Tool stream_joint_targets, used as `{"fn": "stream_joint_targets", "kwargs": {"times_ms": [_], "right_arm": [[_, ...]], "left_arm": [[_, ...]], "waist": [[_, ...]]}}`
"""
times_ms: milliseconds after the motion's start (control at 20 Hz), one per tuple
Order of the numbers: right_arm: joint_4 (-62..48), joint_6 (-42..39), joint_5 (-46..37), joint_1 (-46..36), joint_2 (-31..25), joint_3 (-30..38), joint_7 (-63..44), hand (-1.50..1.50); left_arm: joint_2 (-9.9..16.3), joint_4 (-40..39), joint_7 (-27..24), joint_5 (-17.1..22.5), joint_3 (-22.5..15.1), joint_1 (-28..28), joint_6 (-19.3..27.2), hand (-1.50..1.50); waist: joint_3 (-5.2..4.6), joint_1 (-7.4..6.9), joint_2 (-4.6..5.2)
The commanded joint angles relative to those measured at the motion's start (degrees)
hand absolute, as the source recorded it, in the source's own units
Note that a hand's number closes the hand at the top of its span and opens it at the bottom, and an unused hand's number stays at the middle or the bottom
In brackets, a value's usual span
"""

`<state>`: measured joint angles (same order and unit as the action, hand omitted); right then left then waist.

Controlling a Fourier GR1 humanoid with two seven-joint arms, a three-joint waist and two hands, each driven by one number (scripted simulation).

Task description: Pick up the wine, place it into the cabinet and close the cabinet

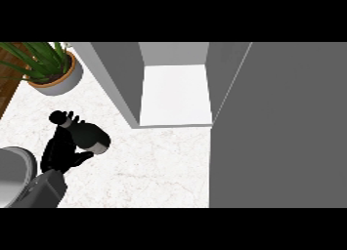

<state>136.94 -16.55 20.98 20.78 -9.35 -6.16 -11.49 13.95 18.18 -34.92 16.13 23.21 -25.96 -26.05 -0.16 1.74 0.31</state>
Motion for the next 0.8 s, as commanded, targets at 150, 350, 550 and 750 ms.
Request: {"fn": "stream_joint_targets", "kwargs": {"times_ms": [150,350,550,750], "right_arm": [[8.9,0.8,4.1,2.4,-1.1,0.7,-4.0,-1.50],[11.0,3.0,2.7,1.3,-0.6,-1.3,-5.9,-1.50],[9.2,2.2,0.9,1.8,-0.1,-2.5,-3.9,-1.50],[7.1,1.3,2.6,1.3,-1.1,-0.5,-3.1,-1.50]], "left_arm": [[-0.7,-5.0,-4.1,0.0,0.6,-3.4,-2.1,-1.50],[-0.5,-5.5,-3.3,0.0,-0.1,-1.9,-9.6,1.50],[-1.4,-6.7,-2.1,-0.7,-0.9,-3.2,-11.1,1.50],[-2.5,-1.7,-10.4,-6.5,-5.3,-3.0,-1.4,1.50]], "waist": [[-0.02,0.32,0.09],[-0.10,0.24,0.08],[-0.12,0.85,0.24],[-0.01,0.38,0.00]]}}
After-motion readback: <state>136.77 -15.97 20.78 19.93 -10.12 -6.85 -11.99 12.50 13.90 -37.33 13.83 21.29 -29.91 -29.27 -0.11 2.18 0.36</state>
